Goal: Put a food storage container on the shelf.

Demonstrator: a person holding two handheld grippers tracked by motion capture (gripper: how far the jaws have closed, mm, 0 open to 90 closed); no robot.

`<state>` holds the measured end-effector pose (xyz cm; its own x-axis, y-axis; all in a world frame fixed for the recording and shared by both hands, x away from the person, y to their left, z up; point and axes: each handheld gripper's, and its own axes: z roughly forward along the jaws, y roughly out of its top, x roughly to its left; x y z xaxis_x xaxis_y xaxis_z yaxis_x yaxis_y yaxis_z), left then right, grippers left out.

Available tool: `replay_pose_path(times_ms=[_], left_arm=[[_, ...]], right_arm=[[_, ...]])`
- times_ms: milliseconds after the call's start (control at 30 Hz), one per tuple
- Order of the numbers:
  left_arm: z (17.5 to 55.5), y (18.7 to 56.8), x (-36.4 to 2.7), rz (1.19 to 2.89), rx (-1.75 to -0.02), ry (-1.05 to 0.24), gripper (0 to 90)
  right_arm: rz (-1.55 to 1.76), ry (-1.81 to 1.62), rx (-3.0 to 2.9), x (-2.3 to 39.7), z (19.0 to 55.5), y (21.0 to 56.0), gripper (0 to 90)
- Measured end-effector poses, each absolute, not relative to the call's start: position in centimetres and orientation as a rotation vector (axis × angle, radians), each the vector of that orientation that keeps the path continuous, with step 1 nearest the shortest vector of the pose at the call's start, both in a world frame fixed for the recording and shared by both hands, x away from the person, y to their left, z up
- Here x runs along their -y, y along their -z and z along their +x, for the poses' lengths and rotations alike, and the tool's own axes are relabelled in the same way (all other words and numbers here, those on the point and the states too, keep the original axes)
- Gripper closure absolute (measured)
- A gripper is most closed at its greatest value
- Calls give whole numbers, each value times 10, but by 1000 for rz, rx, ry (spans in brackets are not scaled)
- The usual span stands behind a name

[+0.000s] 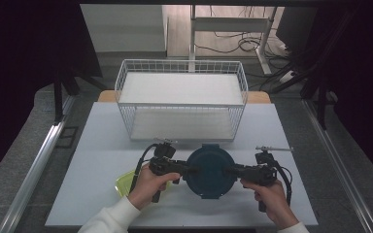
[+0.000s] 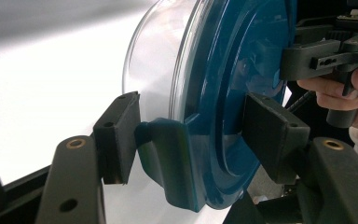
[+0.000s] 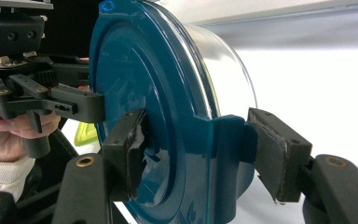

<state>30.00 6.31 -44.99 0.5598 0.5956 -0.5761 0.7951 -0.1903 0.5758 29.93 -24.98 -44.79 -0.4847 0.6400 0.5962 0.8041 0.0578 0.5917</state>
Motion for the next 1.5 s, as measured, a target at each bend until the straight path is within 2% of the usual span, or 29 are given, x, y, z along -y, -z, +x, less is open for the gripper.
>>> replay_pose_path(times_ms=[833, 1500], left_arm=[[305, 429, -77, 1848, -1130, 243, 386], [315, 380, -98, 1821, -1104, 152, 393]], right_arm=[[-1446, 1455, 2197, 236, 308, 425, 389], [-1371, 1526, 2229, 217, 325, 383, 389]])
